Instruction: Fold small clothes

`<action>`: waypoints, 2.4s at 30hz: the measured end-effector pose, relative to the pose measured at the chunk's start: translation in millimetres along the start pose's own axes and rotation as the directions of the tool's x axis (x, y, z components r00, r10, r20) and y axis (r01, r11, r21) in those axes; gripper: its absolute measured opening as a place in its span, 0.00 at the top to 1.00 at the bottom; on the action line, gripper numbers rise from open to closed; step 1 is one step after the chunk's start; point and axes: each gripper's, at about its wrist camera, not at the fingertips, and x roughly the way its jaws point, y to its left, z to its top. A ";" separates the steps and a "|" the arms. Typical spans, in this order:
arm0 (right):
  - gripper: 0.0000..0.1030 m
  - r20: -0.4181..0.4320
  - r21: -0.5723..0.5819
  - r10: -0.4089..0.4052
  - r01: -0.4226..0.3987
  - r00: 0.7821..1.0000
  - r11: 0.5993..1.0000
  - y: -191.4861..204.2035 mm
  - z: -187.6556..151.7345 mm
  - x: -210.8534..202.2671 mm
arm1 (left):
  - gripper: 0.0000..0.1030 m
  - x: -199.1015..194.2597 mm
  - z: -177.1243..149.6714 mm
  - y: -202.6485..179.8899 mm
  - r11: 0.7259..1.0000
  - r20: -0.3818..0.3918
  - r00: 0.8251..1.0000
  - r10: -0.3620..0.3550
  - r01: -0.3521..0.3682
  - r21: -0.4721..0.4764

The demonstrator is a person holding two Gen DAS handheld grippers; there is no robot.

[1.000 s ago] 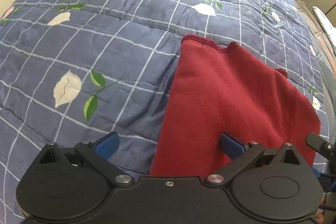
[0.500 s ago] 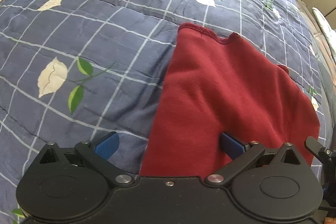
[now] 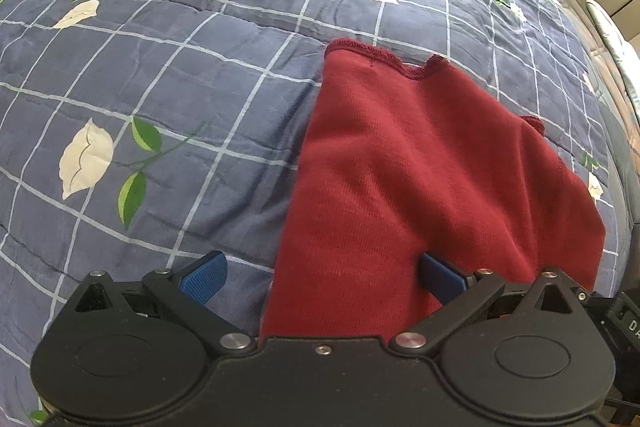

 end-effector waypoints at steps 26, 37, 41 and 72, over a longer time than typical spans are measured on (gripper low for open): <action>0.83 0.133 -0.124 0.064 -0.048 0.989 0.991 88.6 -21.1 -34.3 | 0.73 -48.0 12.3 -2.3 0.981 0.027 0.991 -0.134 0.129 0.143; 0.83 0.059 -0.206 0.203 -0.187 0.977 0.961 177.0 -43.6 4.0 | 0.73 -108.7 39.2 67.1 0.992 0.156 0.985 -0.072 0.055 0.110; 0.83 -0.011 -0.185 0.200 -0.198 0.980 0.963 193.1 -59.3 28.2 | 0.73 -116.0 42.6 103.6 0.998 0.175 0.984 -0.016 0.005 0.067; 0.21 0.123 -0.254 -0.069 0.099 0.990 0.962 174.5 -77.2 -8.8 | 0.18 -98.2 12.4 150.8 0.982 0.132 0.979 0.157 -0.169 0.082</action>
